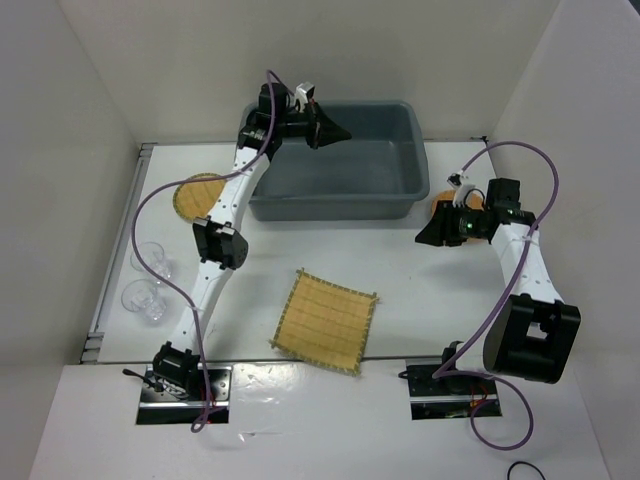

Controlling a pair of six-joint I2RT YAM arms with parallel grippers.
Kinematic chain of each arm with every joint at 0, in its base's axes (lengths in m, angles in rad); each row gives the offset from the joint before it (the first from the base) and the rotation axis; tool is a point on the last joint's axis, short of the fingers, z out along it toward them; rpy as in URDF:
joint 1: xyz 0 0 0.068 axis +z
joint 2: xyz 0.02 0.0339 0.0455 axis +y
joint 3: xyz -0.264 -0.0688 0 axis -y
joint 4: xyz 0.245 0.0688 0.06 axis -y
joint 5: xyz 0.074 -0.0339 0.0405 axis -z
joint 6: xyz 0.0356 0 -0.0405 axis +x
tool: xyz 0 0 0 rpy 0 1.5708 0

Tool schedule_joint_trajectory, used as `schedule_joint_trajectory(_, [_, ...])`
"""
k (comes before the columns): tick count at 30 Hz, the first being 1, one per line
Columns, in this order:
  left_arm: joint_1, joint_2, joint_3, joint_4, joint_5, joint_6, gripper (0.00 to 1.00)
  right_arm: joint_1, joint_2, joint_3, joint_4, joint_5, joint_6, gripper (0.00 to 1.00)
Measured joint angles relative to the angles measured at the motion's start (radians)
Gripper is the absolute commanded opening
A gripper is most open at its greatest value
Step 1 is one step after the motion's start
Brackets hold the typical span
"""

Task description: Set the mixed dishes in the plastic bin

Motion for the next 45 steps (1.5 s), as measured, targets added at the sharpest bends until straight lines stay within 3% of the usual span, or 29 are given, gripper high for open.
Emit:
schedule_joint_trajectory(4, [0.0,-0.006,0.002,-0.046,0.003,0.064,0.0,-0.001,0.0,-0.003,0.0,-0.019,-0.009,0.46])
schedule_joint_trajectory(11, [-0.003,-0.061,0.002,-0.261,-0.042,0.267,0.0,0.011,0.003,-0.003,-0.002,-0.048,-0.032,0.5])
schedule_joint_trajectory(15, [-0.012,-0.145,0.002,-0.416,-0.139,0.425,0.01,0.061,0.003,-0.002,-0.021,-0.061,-0.087,0.61])
schedule_joint_trajectory(17, [-0.026,-0.204,0.002,-0.522,-0.234,0.542,0.21,0.105,0.003,0.006,-0.058,-0.053,-0.153,0.7])
schedule_joint_trajectory(19, [-0.051,-0.271,-0.004,-0.641,-0.348,0.655,0.27,0.168,0.004,0.027,-0.107,-0.016,-0.231,0.76])
schedule_joint_trajectory(22, [-0.113,-0.455,-0.206,-0.733,-0.448,0.809,0.45,0.254,0.002,0.056,-0.168,0.036,-0.341,0.83])
schedule_joint_trajectory(23, [-0.132,-0.511,-0.274,-0.753,-0.456,0.843,0.68,0.28,0.002,0.061,-0.189,0.046,-0.369,0.85])
schedule_joint_trajectory(24, [-0.156,-0.557,-0.335,-0.766,-0.467,0.869,1.0,0.309,0.003,0.065,-0.214,0.059,-0.403,0.85])
schedule_joint_trajectory(26, [-0.199,-0.634,-0.459,-0.78,-0.494,0.893,1.0,0.358,0.025,0.079,-0.265,0.064,-0.455,0.86])
schedule_joint_trajectory(28, [-0.225,-0.742,-0.677,-0.745,-0.514,0.885,1.0,0.401,0.088,0.109,-0.311,0.063,-0.509,0.87])
schedule_joint_trajectory(32, [-0.198,-1.112,-1.412,-0.473,-0.521,0.729,1.0,0.445,0.311,0.185,-0.39,0.05,-0.6,0.88])
schedule_joint_trajectory(35, [-0.134,-1.372,-1.801,-0.404,-0.554,0.611,1.0,0.446,0.436,0.19,-0.41,0.059,-0.613,0.88])
schedule_joint_trajectory(39, [-0.155,-1.547,-2.026,-0.294,-0.567,0.531,1.0,0.454,0.441,0.187,-0.407,0.063,-0.593,0.9])
schedule_joint_trajectory(45, [-0.222,-1.588,-2.242,-0.119,-0.519,0.463,1.0,0.513,0.501,0.196,-0.409,0.062,-0.564,0.9])
